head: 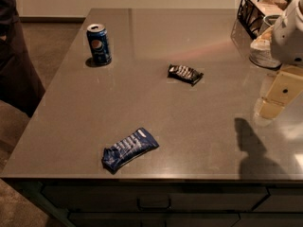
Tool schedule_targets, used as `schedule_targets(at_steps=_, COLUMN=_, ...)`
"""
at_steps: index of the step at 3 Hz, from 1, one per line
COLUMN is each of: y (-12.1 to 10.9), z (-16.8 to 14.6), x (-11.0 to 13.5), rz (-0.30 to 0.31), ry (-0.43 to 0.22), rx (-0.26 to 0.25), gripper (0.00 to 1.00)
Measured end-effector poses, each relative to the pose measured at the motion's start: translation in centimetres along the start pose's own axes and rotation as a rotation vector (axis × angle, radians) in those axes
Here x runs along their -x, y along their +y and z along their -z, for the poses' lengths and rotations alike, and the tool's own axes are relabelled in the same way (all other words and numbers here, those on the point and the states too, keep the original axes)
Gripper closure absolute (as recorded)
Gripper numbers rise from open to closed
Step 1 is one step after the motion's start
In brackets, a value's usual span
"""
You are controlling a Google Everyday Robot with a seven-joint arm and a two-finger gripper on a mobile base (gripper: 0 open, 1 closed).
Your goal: Move rxbar chocolate near rxbar blueberry
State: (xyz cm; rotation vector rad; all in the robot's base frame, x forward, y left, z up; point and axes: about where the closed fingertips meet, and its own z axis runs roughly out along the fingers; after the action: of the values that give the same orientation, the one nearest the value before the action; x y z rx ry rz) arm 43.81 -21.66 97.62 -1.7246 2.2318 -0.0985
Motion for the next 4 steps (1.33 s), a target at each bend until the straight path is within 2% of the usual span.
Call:
schedule_targets(at_steps=1, y=0.0, z=0.0, x=0.0, rz=0.000, ry=0.000, rx=0.000, gripper=0.00)
schedule_targets(at_steps=2, y=-1.4, z=-0.2, x=1.2, rz=0.005, ry=-0.039, rx=0.002, gripper=0.00)
schedule_targets(at_steps=4, y=-8.4, z=-2.6, x=6.1, rz=-0.004, ry=-0.135, rx=0.041, gripper=0.00)
